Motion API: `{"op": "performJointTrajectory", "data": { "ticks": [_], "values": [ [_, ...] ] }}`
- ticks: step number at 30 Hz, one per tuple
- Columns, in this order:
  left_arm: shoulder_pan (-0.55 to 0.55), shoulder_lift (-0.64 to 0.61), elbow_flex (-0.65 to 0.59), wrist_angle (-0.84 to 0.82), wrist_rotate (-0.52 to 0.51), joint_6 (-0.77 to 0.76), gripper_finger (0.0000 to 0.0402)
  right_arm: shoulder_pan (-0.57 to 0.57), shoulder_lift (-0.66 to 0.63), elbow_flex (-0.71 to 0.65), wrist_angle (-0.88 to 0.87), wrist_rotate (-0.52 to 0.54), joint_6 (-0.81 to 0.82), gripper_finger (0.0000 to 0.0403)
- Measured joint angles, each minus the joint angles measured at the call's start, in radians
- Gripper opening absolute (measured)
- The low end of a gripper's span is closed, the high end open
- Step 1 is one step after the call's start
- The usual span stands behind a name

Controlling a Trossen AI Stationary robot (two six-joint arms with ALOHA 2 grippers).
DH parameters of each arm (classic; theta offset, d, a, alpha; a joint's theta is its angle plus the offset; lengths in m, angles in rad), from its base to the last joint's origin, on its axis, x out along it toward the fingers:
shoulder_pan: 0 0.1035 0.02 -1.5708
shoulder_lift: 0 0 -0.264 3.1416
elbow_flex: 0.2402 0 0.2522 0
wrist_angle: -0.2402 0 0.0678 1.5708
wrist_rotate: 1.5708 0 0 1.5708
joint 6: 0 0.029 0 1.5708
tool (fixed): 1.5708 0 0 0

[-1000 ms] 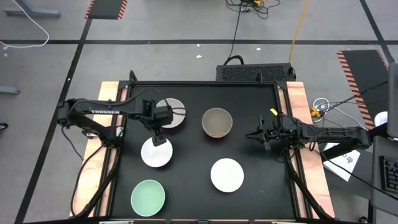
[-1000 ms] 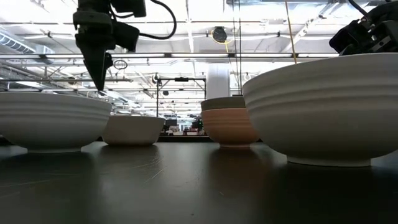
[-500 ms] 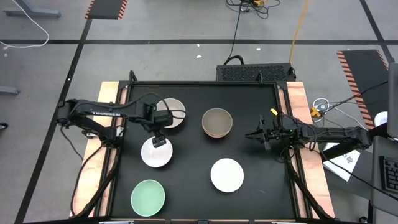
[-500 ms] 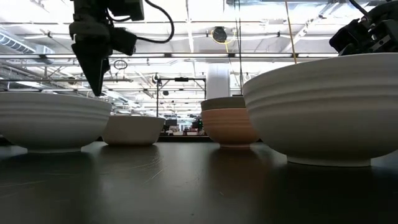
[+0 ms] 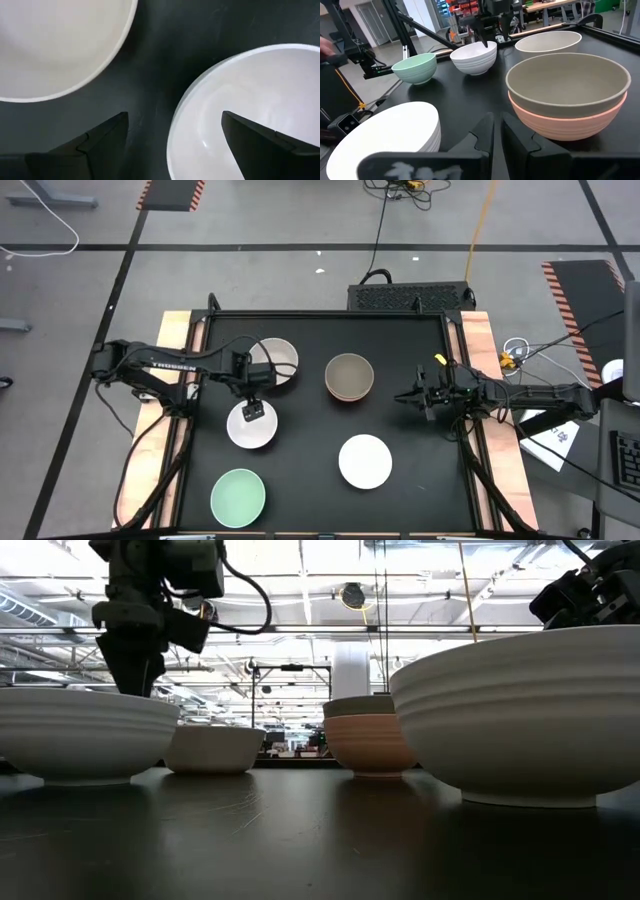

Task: Nest bowls inside each other
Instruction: Stack the left white bowl on top of the brown bowl

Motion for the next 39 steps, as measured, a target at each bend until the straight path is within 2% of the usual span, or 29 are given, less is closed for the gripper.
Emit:
{"op": "performJointTrajectory", "data": {
  "ticks": [21,30,32,34,36,39],
  "values": [
    [0.024,0.011,-0.012,0.08,-0.01,-0.003,0.0323,0.0,0.0,0.0,-0.001,0.0,0.009,0.0026],
    [0.049,0.021,-0.092,0.156,0.016,0.017,0.0321,0.0,0.0,0.0,-0.001,0.0,0.01,0.0026],
    [0.052,0.02,-0.094,0.15,0.016,0.034,0.0306,0.0,0.0,0.0,-0.001,0.0,0.01,0.0026],
    [0.051,0.02,-0.094,0.155,0.018,0.05,0.0272,0.0,0.0,0.0,0.002,0.0,0.01,0.0026],
    [0.051,0.02,-0.094,0.153,0.025,0.068,0.0225,0.0,0.0,0.0,0.003,0.0,0.01,0.0026],
    [0.051,0.02,-0.094,0.149,0.036,0.094,0.013,0.0,0.0,0.0,0.003,0.0,0.01,0.0026]
  ]
}}
